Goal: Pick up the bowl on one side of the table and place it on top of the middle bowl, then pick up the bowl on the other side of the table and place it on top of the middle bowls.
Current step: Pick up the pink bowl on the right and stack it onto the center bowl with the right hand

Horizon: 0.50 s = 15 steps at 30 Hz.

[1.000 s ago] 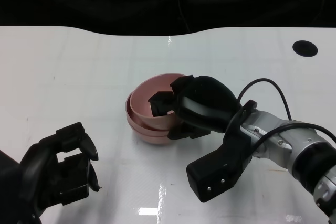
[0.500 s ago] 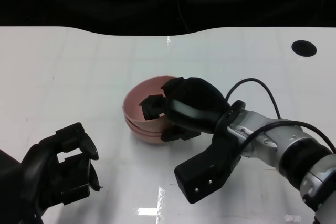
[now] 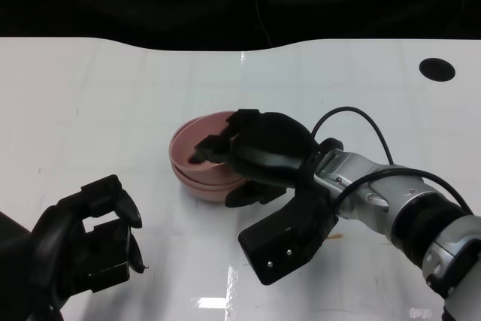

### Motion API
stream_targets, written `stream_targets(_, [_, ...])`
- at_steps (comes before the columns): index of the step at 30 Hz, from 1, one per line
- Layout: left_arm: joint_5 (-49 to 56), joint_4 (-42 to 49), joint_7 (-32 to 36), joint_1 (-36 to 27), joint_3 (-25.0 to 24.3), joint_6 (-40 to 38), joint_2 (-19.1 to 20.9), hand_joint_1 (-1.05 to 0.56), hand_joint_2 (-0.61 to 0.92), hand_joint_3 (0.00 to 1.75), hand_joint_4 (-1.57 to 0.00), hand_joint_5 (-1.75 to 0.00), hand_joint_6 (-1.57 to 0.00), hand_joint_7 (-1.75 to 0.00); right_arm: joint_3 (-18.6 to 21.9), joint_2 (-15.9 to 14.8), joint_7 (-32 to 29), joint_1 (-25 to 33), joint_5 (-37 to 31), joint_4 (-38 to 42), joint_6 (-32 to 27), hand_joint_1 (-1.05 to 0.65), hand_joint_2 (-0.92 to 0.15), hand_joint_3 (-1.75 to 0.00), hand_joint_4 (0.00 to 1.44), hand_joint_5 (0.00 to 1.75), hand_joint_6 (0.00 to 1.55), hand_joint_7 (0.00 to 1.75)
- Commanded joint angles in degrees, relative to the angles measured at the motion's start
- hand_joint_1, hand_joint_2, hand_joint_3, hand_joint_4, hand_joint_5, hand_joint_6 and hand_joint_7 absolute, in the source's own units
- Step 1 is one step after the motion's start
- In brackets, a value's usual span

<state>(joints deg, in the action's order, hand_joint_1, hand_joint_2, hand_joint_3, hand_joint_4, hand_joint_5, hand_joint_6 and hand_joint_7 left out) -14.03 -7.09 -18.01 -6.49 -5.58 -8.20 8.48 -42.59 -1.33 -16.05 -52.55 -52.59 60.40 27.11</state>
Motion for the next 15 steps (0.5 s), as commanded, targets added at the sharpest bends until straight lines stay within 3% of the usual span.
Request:
stream_targets(1, [-0.3, 0.3, 0.4, 0.0, -0.7, 0.4, 0.1, 0.21, 0.66, 1.30, -0.82, -1.75, -0.69, -1.75, -0.1, -1.3, -0.5, 0.7, 0.3, -0.6, -0.3, -0.71, -0.92, -0.53, 0.00, 0.00, 0.00, 0.00])
stream_targets(8, [0.0, 1.1, -0.1, 0.1, -0.6, 1.8, 0.3, 0.20, 0.66, 1.30, -0.83, -1.75, -0.69, -1.75, 0.3, -1.7, -2.6, 1.4, 0.6, -0.7, -0.4, -0.62, -0.92, -0.71, 0.00, 0.00, 0.00, 0.00])
stream_targets(13, [-0.1, 1.3, -0.1, 0.2, -0.7, 1.7, 0.3, 0.19, 0.66, 1.30, -0.84, -1.75, -0.69, -1.75, 0.8, -2.0, -2.4, 1.6, 1.2, -1.0, -0.2, -0.61, -0.92, -0.73, 0.00, 0.00, 0.00, 0.00])
stream_targets(15, [0.1, 1.2, 0.3, 0.1, -0.6, 1.5, 0.2, 0.19, 0.66, 1.30, -0.84, -1.75, -0.68, -1.75, 1.3, -2.9, -2.1, 2.0, 1.5, -2.2, -0.6, -0.60, -0.92, -0.66, 0.00, 0.00, 0.00, 0.00])
